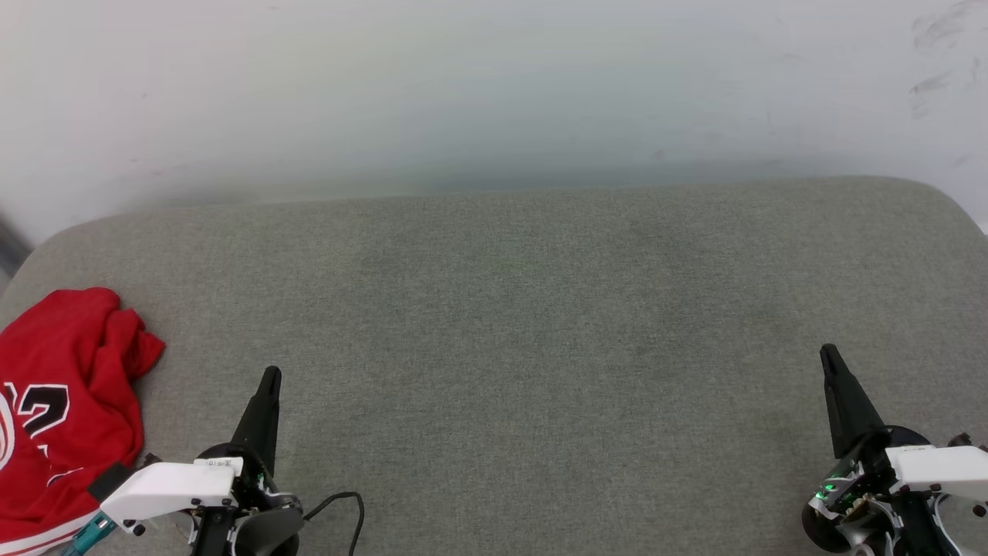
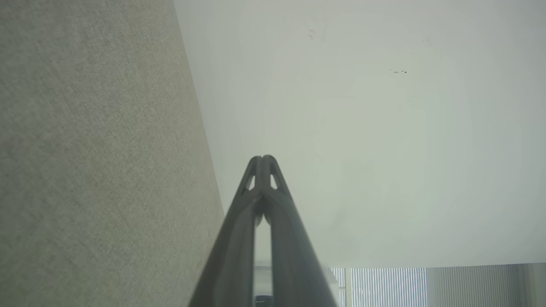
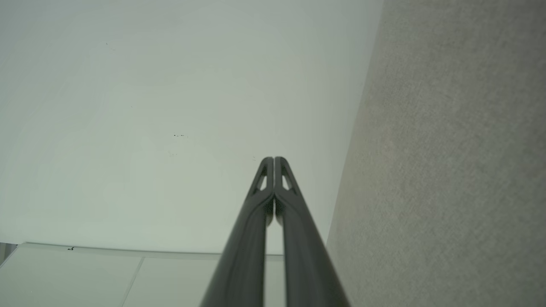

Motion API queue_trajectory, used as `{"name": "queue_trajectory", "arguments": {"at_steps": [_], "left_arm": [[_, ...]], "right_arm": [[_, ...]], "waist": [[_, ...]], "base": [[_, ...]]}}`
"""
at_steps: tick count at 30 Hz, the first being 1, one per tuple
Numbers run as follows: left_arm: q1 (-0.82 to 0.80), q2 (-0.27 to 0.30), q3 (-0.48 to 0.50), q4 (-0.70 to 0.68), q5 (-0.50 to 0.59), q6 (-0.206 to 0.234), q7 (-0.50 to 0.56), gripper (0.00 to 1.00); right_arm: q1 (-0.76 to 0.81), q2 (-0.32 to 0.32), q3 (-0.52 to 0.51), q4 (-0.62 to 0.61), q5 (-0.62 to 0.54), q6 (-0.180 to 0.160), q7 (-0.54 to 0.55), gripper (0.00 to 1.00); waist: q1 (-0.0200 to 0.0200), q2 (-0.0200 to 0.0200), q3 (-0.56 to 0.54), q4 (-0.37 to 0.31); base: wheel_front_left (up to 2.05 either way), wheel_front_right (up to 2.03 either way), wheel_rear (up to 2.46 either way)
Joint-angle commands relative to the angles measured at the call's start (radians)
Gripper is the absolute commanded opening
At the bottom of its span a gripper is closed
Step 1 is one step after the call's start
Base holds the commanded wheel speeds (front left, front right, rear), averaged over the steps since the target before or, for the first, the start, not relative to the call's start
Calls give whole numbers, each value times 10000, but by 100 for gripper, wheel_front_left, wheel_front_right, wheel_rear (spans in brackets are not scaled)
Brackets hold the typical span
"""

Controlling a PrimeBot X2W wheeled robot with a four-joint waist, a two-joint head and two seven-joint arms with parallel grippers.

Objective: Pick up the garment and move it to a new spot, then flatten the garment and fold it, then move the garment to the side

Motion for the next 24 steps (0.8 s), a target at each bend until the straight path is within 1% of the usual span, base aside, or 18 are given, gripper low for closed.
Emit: {"name": "queue_trajectory", "arguments": {"at_steps": [1, 24], "left_arm": [[-83, -7, 35, 4, 23, -3, 24, 0], [-85, -21, 57, 5, 42, -3, 28, 0]], "right_arm": [[-116, 39, -7, 13, -62, 4, 44, 0], [-118, 51, -22, 14, -54, 4, 44, 0]], "waist": [[0, 0, 0, 0], [0, 0, 0, 0]], "base": [[0, 0, 0], [0, 0, 0]]}}
